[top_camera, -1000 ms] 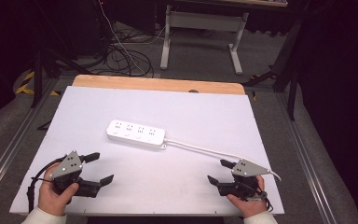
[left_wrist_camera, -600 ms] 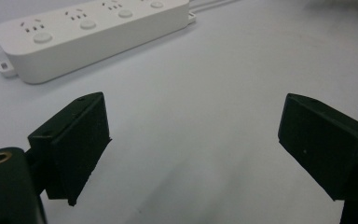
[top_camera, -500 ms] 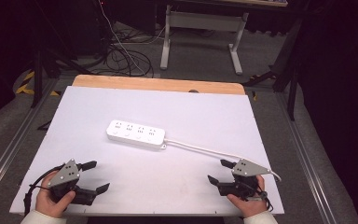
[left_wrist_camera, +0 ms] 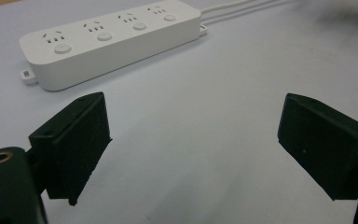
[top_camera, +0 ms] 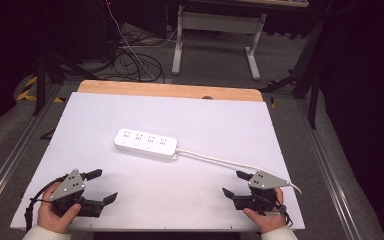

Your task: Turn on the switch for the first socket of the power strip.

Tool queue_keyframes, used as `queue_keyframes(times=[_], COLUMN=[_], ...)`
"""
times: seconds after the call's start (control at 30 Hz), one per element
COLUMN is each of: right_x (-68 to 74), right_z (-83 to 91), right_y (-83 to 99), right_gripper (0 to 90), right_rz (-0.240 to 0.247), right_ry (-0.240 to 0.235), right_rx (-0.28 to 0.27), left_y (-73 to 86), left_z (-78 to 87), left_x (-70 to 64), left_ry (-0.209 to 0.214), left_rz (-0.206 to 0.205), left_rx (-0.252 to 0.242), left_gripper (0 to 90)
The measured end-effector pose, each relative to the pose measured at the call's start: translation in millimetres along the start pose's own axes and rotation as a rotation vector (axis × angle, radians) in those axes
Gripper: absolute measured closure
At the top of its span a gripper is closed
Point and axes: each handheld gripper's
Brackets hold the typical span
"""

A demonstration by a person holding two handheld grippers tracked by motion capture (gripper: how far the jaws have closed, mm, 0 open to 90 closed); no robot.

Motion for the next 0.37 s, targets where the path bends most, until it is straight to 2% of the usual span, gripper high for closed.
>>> queue_keyframes(times=[0.1, 0.27, 0.37], right_x=[-0.2, -0.1, -0.3], right_z=[0.1, 0.1, 0.0], right_y=[0.0, 0.1, 0.0], right_gripper=[25.8, 25.8, 25.8], right_rz=[0.001, 0.001, 0.002], right_ry=[-0.002, -0.003, -0.003], right_rx=[0.000, -0.002, 0.000], left_y=[0.1, -0.3, -1.0], left_z=[-0.4, 0.0, -0.4], left_x=[-0.3, 0.0, 1.2], left_ry=[0.006, -0.012, -0.024], left_rz=[0.010, 0.013, 0.036], left_rx=[-0.006, -0.013, -0.015], left_gripper=[10.0, 10.0, 9.9])
Point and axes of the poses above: each handheld gripper's, and its own axes: z roughly backward along the jaws, y roughly out of its underside, x roughly to its left, and after that the axes turned 9 degrees about y, right-handed
